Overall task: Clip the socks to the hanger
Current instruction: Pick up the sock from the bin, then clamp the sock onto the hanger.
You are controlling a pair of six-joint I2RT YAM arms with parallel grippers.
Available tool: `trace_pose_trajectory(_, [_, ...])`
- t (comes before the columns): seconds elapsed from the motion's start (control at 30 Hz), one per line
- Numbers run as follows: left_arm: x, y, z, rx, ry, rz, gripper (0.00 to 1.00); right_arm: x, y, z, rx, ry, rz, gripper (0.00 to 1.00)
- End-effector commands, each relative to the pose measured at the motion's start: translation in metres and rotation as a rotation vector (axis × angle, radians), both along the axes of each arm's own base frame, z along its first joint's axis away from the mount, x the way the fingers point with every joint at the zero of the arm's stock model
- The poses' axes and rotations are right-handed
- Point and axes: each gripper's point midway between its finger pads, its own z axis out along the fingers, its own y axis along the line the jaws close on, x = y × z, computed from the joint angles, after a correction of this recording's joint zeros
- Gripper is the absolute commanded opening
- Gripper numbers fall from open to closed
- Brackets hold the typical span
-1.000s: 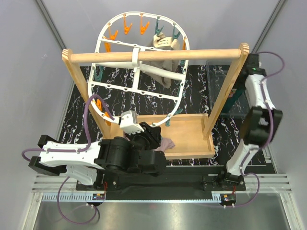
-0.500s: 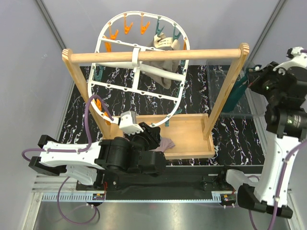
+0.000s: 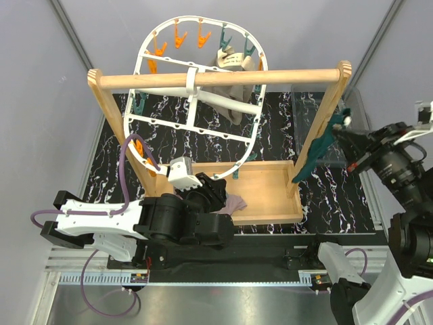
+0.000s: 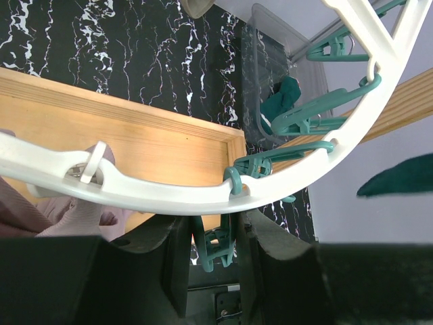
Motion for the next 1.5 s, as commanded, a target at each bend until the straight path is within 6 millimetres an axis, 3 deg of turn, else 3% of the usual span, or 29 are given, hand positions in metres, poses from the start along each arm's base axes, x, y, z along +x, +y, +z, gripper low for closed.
trace_pose_trajectory(0.0, [0.008, 0.008, 0.02, -0.062, -0.056, 0.043, 0.0, -0.021, 0.039, -0.024, 0.024, 0.102, 0.27, 0.0])
trace_pose_trajectory(0.03, [0.008, 0.008, 0.021, -0.062, -0.056, 0.042, 0.0, -0.03, 0.046, -0.027, 0.064, 0.116, 0.308, 0.0])
trace_pose_trajectory(0.07, [0.008, 0.008, 0.021, -0.066, -0.056, 0.043, 0.0, -0.028, 0.054, -0.043, 0.104, 0.18, 0.379, 0.0])
trace_pose_trajectory(0.13, [0.008, 0.006, 0.021, -0.062, -0.055, 0.038, 0.0, -0.038, 0.063, -0.049, 0.156, 0.192, 0.446, 0.0])
trace_pose_trajectory(0.23, [0.007, 0.004, 0.023, -0.068, -0.05, 0.034, 0.0, -0.038, 0.072, -0.083, 0.208, 0.308, 0.526, 0.0])
trace_pose_trajectory(0.33, [0.006, 0.003, 0.024, -0.07, -0.05, 0.032, 0.0, -0.045, 0.08, -0.103, 0.236, 0.396, 0.592, 0.0])
trace_pose_trajectory(0.43, [0.007, 0.002, 0.025, -0.076, -0.051, 0.034, 0.0, -0.047, 0.087, -0.139, 0.248, 0.524, 0.64, 0.0])
trace_pose_trajectory(0.83, [0.005, -0.002, 0.025, -0.092, -0.035, 0.025, 0.0, -0.063, 0.098, -0.236, 0.249, 0.815, 0.706, 0.0])
trace_pose_trajectory(1.2, [0.003, -0.006, 0.02, -0.105, -0.019, 0.023, 0.0, -0.055, 0.107, -0.25, 0.229, 0.845, 0.728, 0.0])
trace_pose_trajectory(1.33, [0.003, -0.007, 0.02, -0.115, -0.015, 0.02, 0.0, -0.058, 0.121, -0.266, 0.217, 0.889, 0.754, 0.0])
trace_pose_trajectory(1.47, [0.002, -0.008, 0.017, -0.118, -0.007, 0.018, 0.0, -0.055, 0.143, -0.267, 0.185, 0.858, 0.762, 0.0])
